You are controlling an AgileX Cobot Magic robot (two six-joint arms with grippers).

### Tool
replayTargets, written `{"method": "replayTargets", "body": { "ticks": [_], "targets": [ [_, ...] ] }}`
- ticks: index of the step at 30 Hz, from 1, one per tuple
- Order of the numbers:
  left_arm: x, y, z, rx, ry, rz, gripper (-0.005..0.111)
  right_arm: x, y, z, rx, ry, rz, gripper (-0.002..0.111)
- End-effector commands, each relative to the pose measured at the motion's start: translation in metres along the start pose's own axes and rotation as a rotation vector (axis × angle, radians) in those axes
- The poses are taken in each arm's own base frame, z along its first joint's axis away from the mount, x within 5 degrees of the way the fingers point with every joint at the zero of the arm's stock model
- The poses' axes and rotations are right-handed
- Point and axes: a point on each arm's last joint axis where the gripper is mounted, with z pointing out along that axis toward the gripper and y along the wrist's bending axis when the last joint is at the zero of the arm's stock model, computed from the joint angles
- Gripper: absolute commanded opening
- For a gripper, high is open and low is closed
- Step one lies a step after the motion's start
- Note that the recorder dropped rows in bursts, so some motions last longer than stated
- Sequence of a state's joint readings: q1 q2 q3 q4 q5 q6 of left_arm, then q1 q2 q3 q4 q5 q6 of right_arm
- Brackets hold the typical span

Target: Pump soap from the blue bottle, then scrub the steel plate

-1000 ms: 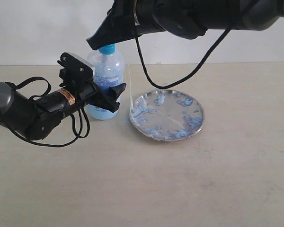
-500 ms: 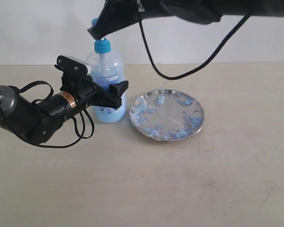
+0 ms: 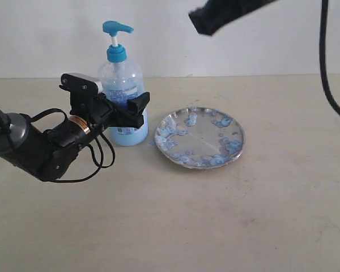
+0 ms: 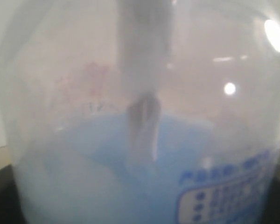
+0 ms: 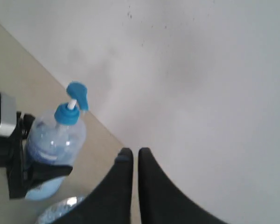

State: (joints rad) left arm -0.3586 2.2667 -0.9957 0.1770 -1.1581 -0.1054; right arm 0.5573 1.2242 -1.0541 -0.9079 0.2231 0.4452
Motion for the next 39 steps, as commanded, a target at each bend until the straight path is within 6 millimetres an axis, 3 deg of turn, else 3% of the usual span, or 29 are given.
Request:
{"method": "replayTargets", "body": {
  "ticks": [1, 2, 11, 16, 22, 26, 29, 31, 33, 34, 35, 39],
  "targets": [
    [-0.010, 0.007, 0.001, -0.077, -0.084, -0.044, 0.097, 0.026, 0.009, -0.003, -0.014, 0.084, 0.016, 0.000],
    [-0.010, 0.007, 0.001, -0.079, -0.084, -0.045, 0.108, 0.029, 0.011, -0.003, -0.018, 0.093, 0.021, 0.000],
    [-0.011, 0.006, 0.000, -0.070, -0.084, -0.041, 0.109, 0.035, 0.013, -0.003, -0.021, 0.117, 0.057, 0.000],
    [-0.045, 0.003, -0.007, -0.059, -0.150, -0.024, 0.109, 0.038, 0.012, -0.003, -0.003, 0.148, 0.054, 0.000],
    [-0.091, -0.004, -0.045, -0.068, -0.203, 0.099, 0.109, 0.042, 0.010, -0.004, 0.019, 0.189, 0.053, 0.000],
    [-0.127, -0.011, -0.090, -0.105, -0.255, 0.217, 0.105, 0.042, 0.009, -0.005, 0.026, 0.198, 0.060, 0.000],
    [-0.171, -0.019, -0.140, -0.128, -0.385, 0.243, 0.089, 0.038, 0.004, -0.015, 0.044, 0.186, 0.086, 0.000],
    [-0.201, -0.026, -0.175, -0.132, -0.504, 0.245, 0.064, 0.034, -0.002, -0.029, 0.072, 0.178, 0.143, 0.000],
    [-0.224, -0.032, -0.211, -0.132, -0.554, 0.214, 0.030, 0.031, -0.011, -0.049, 0.112, 0.179, 0.218, 0.000],
    [-0.230, -0.033, -0.224, -0.135, -0.500, 0.185, 0.011, 0.032, -0.014, -0.059, 0.130, 0.199, 0.263, 0.000],
    [-0.230, -0.034, -0.233, -0.143, -0.422, 0.161, 0.005, 0.032, -0.017, -0.068, 0.145, 0.205, 0.294, 0.000],
    [-0.198, -0.037, -0.273, -0.161, 0.084, 0.016, 0.004, 0.039, -0.022, -0.091, 0.174, 0.283, 0.390, 0.000]
  ]
}}
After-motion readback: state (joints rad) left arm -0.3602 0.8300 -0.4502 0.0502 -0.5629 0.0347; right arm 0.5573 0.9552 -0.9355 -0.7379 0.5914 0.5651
